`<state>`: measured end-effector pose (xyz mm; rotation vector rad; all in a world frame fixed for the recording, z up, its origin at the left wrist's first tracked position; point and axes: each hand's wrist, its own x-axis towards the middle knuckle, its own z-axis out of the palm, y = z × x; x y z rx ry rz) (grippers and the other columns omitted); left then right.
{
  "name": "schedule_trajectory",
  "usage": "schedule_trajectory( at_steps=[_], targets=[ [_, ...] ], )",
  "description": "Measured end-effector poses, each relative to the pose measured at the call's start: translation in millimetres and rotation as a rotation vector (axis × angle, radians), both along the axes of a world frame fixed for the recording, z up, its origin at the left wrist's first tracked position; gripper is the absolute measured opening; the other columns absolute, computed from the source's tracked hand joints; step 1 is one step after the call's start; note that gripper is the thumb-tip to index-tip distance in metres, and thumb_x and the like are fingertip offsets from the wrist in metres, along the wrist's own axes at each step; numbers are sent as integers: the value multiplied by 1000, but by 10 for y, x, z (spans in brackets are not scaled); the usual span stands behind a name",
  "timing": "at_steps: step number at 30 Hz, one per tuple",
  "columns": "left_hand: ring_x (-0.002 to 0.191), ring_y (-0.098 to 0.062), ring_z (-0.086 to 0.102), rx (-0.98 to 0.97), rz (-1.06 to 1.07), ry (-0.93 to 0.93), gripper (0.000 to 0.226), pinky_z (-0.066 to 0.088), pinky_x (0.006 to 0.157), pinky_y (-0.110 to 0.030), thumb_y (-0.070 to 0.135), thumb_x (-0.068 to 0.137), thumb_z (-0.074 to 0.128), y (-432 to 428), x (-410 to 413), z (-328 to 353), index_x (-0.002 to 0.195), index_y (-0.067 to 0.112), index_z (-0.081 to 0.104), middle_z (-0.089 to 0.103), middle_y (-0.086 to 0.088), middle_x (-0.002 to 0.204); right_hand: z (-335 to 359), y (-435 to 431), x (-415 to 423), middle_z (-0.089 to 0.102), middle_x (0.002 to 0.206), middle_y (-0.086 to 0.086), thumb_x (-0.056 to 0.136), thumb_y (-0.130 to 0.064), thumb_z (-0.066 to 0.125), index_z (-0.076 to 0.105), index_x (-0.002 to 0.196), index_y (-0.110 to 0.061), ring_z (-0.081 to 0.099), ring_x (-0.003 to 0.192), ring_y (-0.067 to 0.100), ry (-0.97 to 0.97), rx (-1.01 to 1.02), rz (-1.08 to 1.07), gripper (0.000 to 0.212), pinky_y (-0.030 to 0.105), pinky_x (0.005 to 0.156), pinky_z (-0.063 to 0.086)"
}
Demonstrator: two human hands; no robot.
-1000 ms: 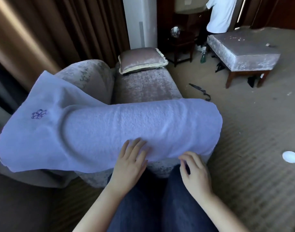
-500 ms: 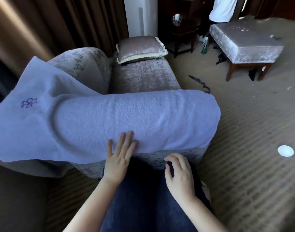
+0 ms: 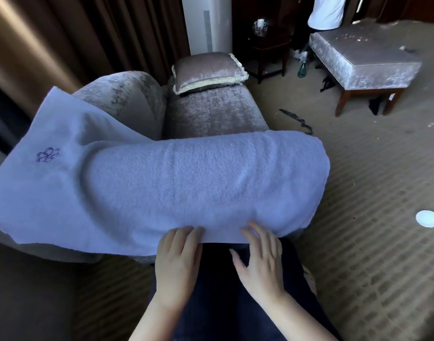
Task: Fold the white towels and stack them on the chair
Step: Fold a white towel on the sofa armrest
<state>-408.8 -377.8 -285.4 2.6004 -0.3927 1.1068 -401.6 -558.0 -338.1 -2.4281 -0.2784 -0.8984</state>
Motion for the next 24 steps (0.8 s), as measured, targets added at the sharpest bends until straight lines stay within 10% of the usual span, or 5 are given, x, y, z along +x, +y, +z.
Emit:
schedule_trajectory(
  at_steps=[8,13,19,24],
  targets=[
    [85,-17,54,-127,-104,127,20,39,74,-24,21,90,51,164,-88,349,100,12,65,65,0,89,230,-781,285,66,104,1,67,-1,53,66,103,-11,54,103,26,-86,81,-265,39,38,88,38],
    [86,-20,51,-132,-11,172,27,38,73,-27,22,90,48,262,65,447,98,7,69,65,-3,90,476,-1370,332,67,102,0,63,35,54,71,102,-3,60,99,16,-64,233,-59,58,24,92,45],
    [85,-38,62,-254,287,256,7,47,68,-43,6,91,64,545,166,557,97,4,67,67,-14,89,879,-1742,458,70,95,-17,87,12,56,69,98,-20,63,96,5,189,514,66,36,21,85,48],
    [73,-28,55,-314,271,168,8,34,63,-32,14,97,56,514,392,1090,97,9,63,68,-10,85,1201,-1671,737,41,52,-13,94,-17,54,53,68,-42,34,51,3,181,561,78,36,17,49,26]
  ],
)
